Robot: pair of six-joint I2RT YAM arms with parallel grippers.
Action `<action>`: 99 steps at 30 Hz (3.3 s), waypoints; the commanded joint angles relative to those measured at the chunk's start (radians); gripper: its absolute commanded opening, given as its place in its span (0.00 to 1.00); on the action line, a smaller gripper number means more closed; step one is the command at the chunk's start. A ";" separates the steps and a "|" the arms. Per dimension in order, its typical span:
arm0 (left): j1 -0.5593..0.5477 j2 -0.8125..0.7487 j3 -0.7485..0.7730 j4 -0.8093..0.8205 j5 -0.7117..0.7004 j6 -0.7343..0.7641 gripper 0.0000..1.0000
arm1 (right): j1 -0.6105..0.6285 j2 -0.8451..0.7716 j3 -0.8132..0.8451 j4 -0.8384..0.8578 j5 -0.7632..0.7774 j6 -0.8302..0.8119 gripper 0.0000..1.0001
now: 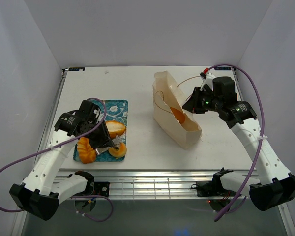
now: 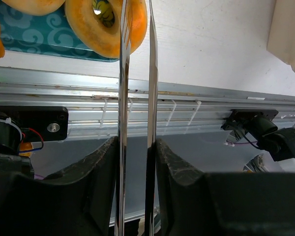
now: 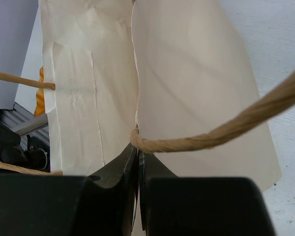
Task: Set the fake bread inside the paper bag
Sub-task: Pick up the fake bread from the plate.
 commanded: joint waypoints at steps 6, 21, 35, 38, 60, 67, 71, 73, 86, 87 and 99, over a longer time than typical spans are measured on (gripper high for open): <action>0.006 -0.019 0.036 -0.053 -0.072 0.009 0.45 | 0.010 -0.014 0.012 0.016 -0.015 -0.004 0.08; 0.011 -0.045 -0.026 -0.055 -0.032 0.032 0.49 | 0.016 -0.006 0.005 0.024 -0.018 -0.004 0.08; 0.011 -0.030 -0.069 -0.053 0.031 0.044 0.51 | 0.016 -0.009 0.003 0.025 -0.018 0.000 0.08; 0.011 -0.011 -0.062 -0.050 0.026 0.053 0.51 | 0.016 -0.011 0.005 0.024 -0.015 -0.001 0.08; 0.011 0.026 -0.015 -0.044 -0.006 0.053 0.36 | 0.016 -0.021 0.011 0.019 -0.012 -0.001 0.08; 0.011 0.013 -0.026 -0.044 -0.001 0.047 0.22 | 0.016 -0.021 0.011 0.022 -0.010 0.003 0.08; 0.011 0.010 -0.007 -0.044 -0.011 0.050 0.10 | 0.016 -0.023 0.005 0.022 -0.010 0.003 0.08; 0.011 0.007 0.000 -0.044 -0.007 0.050 0.00 | 0.016 -0.021 0.001 0.022 -0.013 0.003 0.08; 0.011 0.007 0.201 -0.042 0.019 0.067 0.00 | 0.016 -0.014 0.008 0.021 -0.012 0.006 0.08; 0.011 0.012 0.227 -0.042 0.014 0.070 0.00 | 0.016 -0.014 0.008 0.021 -0.009 0.005 0.08; 0.011 0.093 0.711 0.233 0.086 0.121 0.00 | 0.030 0.014 0.037 0.004 0.002 0.003 0.08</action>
